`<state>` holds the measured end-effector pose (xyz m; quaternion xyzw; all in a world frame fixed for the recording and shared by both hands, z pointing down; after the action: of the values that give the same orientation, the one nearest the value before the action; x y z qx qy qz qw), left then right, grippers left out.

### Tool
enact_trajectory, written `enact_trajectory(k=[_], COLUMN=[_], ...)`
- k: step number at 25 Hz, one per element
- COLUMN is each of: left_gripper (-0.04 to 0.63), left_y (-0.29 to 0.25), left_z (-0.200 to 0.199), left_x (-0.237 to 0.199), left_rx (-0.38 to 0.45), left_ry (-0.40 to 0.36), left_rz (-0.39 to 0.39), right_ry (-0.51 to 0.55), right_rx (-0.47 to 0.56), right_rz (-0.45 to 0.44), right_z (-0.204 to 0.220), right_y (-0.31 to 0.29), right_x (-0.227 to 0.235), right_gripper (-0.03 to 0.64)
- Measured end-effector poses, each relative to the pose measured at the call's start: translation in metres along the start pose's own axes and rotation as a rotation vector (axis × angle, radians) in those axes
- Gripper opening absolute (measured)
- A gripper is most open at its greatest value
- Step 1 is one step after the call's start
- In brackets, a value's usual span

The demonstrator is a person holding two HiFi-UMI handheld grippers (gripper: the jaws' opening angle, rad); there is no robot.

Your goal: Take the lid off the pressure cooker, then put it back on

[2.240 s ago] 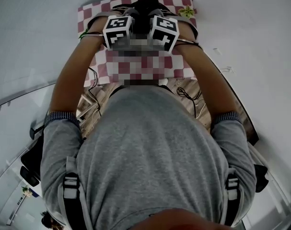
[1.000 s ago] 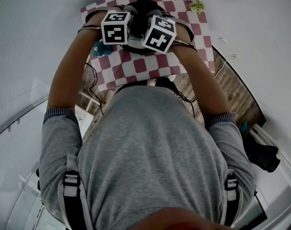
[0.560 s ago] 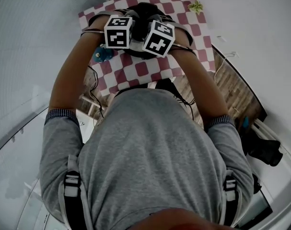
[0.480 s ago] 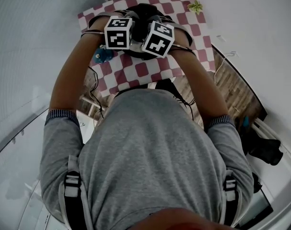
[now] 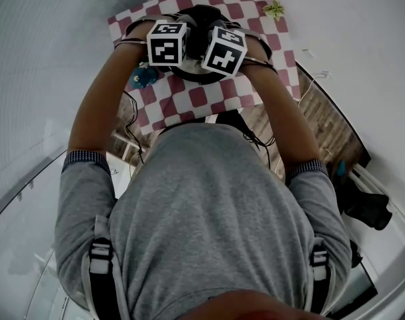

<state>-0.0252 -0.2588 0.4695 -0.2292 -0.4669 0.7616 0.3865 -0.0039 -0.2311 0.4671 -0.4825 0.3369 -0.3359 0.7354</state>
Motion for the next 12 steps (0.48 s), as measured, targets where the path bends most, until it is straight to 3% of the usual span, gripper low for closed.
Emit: enact_trajectory(k=[9,12], left_gripper=[0.288,0.288], left_y=[0.0012,0.0008], left_z=[-0.0015,-0.0024], left_x=[-0.0005,-0.0009], left_rx=[-0.007,-0.016], left_ry=[0.065,0.095], left_rz=[-0.011,-0.017], right_ry=[0.105,0.134], right_rx=[0.052,0.054], right_rz=[-0.021,-0.07], right_z=[0.0056,0.0003], right_y=[-0.0097,-0.0039], right_x=[0.0057,0.0031], right_gripper=[0.281,0.287])
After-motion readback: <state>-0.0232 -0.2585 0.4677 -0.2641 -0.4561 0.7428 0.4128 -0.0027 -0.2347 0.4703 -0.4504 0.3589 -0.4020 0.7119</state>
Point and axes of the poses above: the fingertips, and each gripper's own axes: y backward along the fingers, x to its right, z out of its underside, the point moved 5 cm from there along y, backward along the fingers, and after that the axes turned 14 degrees about y, right-handed, at the moved point
